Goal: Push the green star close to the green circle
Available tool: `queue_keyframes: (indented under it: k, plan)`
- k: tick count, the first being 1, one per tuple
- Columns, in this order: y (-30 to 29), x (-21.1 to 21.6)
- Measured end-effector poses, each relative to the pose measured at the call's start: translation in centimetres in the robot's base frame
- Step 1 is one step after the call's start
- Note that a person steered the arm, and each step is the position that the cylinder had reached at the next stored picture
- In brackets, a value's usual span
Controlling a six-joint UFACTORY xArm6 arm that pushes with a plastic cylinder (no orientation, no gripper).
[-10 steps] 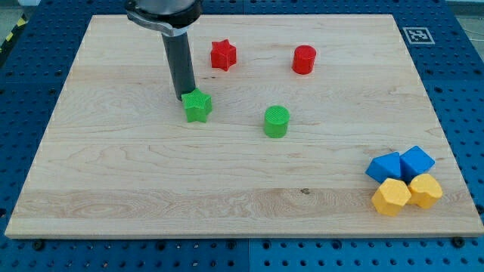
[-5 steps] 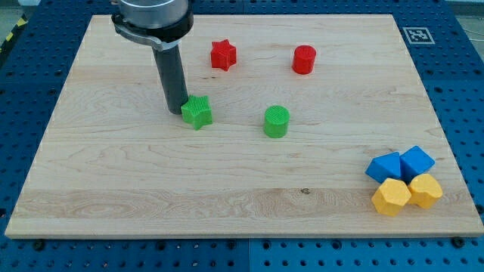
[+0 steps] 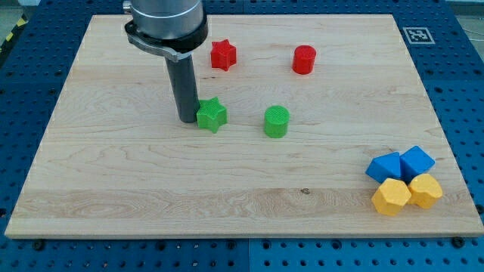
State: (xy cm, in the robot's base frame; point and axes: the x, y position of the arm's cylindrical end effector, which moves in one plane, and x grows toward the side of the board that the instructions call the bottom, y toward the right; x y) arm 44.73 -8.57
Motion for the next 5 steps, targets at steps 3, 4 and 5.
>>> queue_keyframes:
  k: [3,4,5]
  plan:
    - [1.0,-0.3]
    - [1.2,0.2]
    - [2.5,0.2]
